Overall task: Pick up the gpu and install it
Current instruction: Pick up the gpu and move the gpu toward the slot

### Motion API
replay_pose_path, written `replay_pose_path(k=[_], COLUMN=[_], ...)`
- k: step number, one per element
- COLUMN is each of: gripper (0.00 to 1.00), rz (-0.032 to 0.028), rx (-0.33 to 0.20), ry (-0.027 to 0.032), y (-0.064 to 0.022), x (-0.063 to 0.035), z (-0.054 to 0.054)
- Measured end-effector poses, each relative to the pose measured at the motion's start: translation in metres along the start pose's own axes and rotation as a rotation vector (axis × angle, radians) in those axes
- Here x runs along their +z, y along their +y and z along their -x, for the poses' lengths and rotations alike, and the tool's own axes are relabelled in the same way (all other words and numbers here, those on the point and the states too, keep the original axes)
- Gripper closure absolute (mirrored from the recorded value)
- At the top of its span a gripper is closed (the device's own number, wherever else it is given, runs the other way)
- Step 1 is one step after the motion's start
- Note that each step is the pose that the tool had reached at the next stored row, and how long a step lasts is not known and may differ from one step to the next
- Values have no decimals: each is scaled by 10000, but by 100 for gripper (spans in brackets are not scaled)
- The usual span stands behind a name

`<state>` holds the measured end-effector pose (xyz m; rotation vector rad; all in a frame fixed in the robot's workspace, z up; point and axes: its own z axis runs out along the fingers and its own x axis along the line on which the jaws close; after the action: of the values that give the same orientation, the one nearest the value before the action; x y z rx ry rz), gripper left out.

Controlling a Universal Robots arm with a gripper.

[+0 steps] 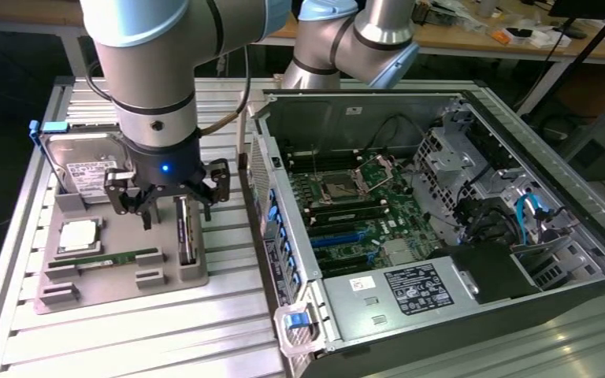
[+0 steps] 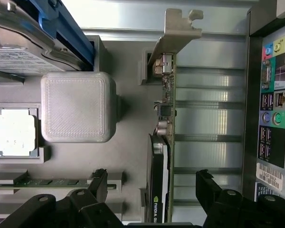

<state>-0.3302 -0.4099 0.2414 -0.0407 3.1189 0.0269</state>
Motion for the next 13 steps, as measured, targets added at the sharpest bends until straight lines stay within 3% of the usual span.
replay_pose_path(k=[13], gripper=[16], rz=[1], rx=[1], ry=[-1], y=[0], x=[25], z=[-1])
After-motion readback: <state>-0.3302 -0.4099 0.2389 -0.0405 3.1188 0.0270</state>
